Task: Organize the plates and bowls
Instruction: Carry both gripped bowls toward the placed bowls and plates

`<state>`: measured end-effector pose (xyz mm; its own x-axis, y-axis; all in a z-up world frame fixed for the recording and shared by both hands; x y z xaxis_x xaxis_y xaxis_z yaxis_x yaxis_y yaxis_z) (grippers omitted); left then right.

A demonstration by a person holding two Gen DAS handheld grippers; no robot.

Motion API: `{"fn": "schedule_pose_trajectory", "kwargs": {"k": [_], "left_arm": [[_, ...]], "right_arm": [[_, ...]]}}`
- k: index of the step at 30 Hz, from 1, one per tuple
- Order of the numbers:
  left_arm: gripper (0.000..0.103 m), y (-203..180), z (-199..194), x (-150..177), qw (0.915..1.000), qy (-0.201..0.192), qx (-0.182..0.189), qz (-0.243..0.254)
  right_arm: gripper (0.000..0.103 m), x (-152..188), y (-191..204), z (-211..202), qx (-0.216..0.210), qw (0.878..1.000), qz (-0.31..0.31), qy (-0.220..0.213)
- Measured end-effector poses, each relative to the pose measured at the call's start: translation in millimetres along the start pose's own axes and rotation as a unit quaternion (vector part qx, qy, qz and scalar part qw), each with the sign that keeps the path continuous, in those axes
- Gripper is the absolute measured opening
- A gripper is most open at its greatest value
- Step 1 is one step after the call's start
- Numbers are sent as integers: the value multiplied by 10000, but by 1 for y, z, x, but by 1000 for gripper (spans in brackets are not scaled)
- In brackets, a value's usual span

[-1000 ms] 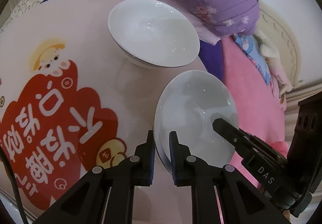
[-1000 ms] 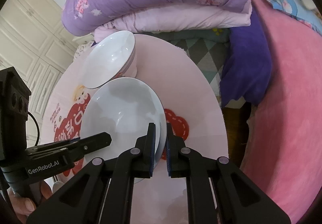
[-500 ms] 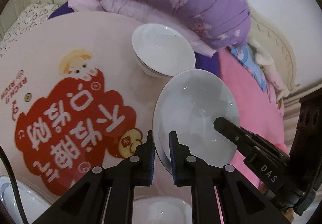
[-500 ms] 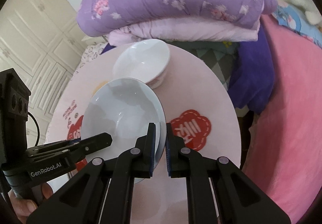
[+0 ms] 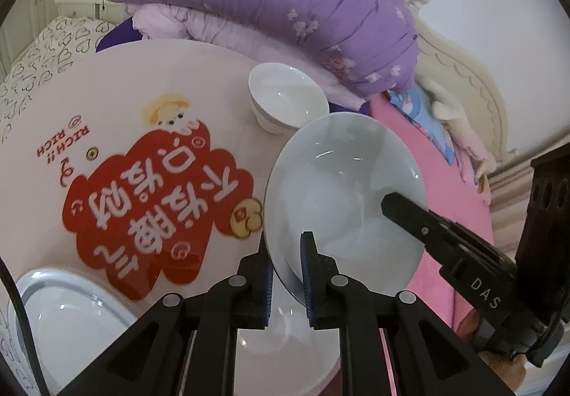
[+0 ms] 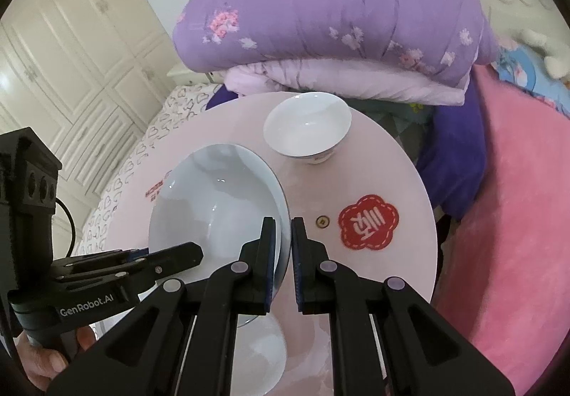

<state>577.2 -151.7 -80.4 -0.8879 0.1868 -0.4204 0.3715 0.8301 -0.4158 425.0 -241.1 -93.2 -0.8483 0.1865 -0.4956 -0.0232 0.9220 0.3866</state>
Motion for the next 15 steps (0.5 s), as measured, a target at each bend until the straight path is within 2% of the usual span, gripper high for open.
{"fn": "schedule_pose_trajectory", "kwargs": {"k": [8, 15], "left_arm": [[10, -1, -31, 28, 9999, 36, -76, 115], [10, -3, -39, 57, 9993, 316, -118, 177]], "right_arm": [[9, 28, 15, -13, 50, 9998, -166, 40], [9, 60, 16, -12, 7, 9994, -131, 307]]}}
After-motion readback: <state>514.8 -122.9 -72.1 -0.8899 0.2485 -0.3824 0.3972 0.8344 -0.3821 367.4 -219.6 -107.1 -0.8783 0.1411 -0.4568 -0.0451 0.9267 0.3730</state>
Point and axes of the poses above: each gripper's, at about its wrist camera, not at the fingertips, and z roughly the way its jaws point, y to its left, x to its underside, the point moved 10 cm from there along z, roughly the way its jaws point, and after that the axes turned 8 degrees about z, right-handed, at the moved point
